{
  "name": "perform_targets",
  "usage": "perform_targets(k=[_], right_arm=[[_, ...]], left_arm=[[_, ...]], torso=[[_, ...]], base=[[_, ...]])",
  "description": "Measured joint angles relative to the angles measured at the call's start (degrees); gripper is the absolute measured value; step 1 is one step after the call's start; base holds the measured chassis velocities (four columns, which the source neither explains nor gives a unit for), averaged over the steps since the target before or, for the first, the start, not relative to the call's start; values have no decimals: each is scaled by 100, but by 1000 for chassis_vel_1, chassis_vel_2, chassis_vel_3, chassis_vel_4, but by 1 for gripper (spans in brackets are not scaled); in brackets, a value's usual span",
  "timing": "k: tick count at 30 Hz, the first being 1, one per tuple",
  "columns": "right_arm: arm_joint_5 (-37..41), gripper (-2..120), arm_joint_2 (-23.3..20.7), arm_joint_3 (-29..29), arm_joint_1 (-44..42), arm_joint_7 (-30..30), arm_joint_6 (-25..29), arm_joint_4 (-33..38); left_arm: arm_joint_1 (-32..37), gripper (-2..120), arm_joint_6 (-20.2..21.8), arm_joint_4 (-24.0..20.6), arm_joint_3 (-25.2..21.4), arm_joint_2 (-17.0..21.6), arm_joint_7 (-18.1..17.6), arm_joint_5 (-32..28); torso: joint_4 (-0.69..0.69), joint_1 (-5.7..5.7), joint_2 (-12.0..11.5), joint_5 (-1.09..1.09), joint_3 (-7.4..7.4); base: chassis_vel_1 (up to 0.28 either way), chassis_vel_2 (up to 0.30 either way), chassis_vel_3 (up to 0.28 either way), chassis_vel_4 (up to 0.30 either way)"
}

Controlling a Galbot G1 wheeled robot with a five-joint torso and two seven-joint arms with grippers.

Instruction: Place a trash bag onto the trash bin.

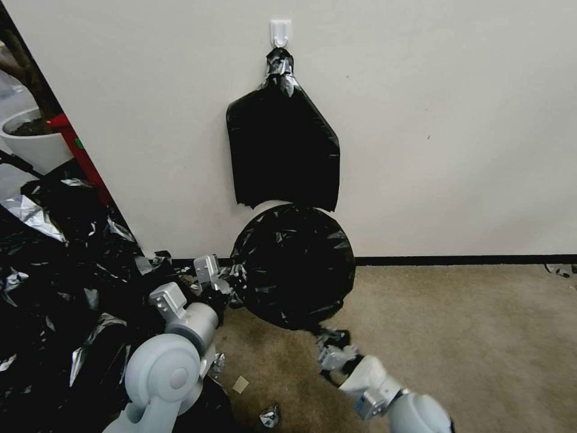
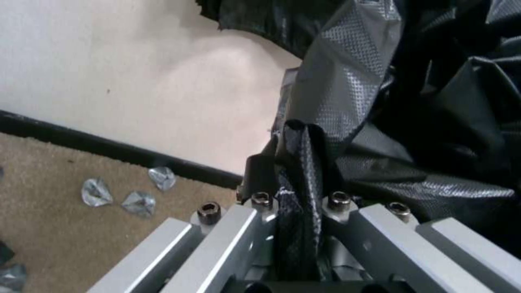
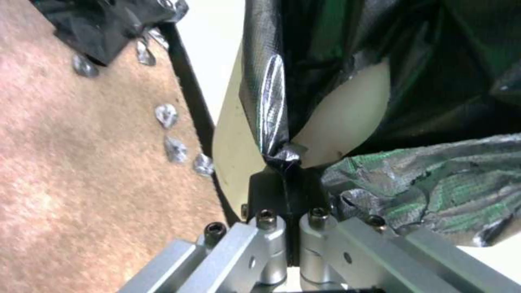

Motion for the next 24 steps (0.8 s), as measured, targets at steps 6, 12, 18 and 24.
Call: perform_targets(k=[6,12,18,24], right_arm=[[560,18,-207,120,-158,-378,1003,18],[1539,44,-469,944,-235,-2665,2148,4],[3489,62,-745,1210,-355,-3849,1918,210],[6558,66,-928,534,-493,-3633,669,1064]], left_arm=[[-92,3,-13,27,-6,1,6,4],[-212,3,-58,116,-77,61,13,-28],[-222,3,-213,231,-123,95,23,-33],[-83,3,-323,324,-63,88,35,101]], torso=[[0,0,0,2,0],[-1,0,0,1,0],[0,0,0,0,0],[0,0,0,0,0]], base=[[0,0,0,0],[0,0,0,0],[0,0,0,0],[0,0,0,0]])
